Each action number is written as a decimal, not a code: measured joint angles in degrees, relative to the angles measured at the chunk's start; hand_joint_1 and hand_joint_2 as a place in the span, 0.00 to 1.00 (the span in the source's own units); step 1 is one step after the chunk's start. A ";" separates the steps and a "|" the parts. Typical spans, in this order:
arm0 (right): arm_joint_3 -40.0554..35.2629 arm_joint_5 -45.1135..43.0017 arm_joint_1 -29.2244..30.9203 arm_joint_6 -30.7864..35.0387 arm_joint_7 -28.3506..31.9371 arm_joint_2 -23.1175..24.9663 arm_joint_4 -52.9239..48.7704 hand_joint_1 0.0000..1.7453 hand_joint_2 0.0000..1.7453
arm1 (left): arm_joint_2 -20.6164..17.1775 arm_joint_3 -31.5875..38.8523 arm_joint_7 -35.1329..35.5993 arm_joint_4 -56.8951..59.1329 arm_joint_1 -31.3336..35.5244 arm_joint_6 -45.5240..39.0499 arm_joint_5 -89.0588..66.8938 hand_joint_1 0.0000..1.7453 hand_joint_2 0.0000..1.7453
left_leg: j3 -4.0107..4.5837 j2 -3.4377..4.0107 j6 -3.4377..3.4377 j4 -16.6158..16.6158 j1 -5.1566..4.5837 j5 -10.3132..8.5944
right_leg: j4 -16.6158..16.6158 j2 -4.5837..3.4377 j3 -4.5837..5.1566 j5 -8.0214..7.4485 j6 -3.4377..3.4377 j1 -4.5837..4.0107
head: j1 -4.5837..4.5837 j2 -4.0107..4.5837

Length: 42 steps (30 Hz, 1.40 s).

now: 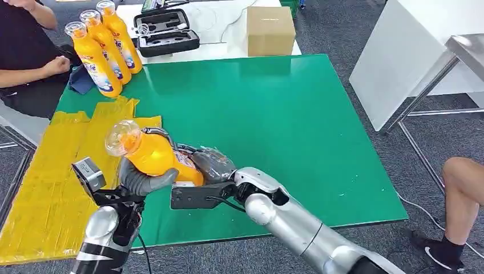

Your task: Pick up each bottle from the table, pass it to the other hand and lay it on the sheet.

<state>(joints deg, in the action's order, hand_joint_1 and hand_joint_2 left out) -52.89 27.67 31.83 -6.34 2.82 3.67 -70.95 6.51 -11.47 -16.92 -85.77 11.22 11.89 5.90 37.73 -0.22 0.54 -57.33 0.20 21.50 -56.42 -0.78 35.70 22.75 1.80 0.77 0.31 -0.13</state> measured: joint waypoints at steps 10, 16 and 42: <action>7.02 4.50 -6.23 6.12 -0.22 -1.58 -7.15 0.00 0.00 | -1.60 0.98 0.28 -1.20 0.07 -6.21 -15.16 1.00 1.00 | 0.03 -0.02 0.00 0.00 0.00 0.00 | 0.00 0.00 0.01 0.00 0.00 0.00 | -0.02 0.00; 15.31 5.55 -8.94 6.09 -0.09 -4.02 -14.20 0.00 0.00 | -6.06 3.89 1.40 -1.27 -0.21 -9.49 -34.53 1.00 1.00 | 0.02 0.01 0.00 0.00 0.00 0.00 | 0.00 -0.01 0.01 0.00 0.00 -0.01 | -0.02 0.00; 20.15 4.81 -10.61 3.85 0.07 -5.68 -19.91 0.00 0.00 | -14.93 4.31 17.70 13.38 5.04 -23.18 -84.19 1.00 1.00 | 0.03 0.02 -0.07 0.01 0.03 -0.05 | -0.02 -0.02 0.03 -0.02 -0.02 -0.07 | -0.02 0.00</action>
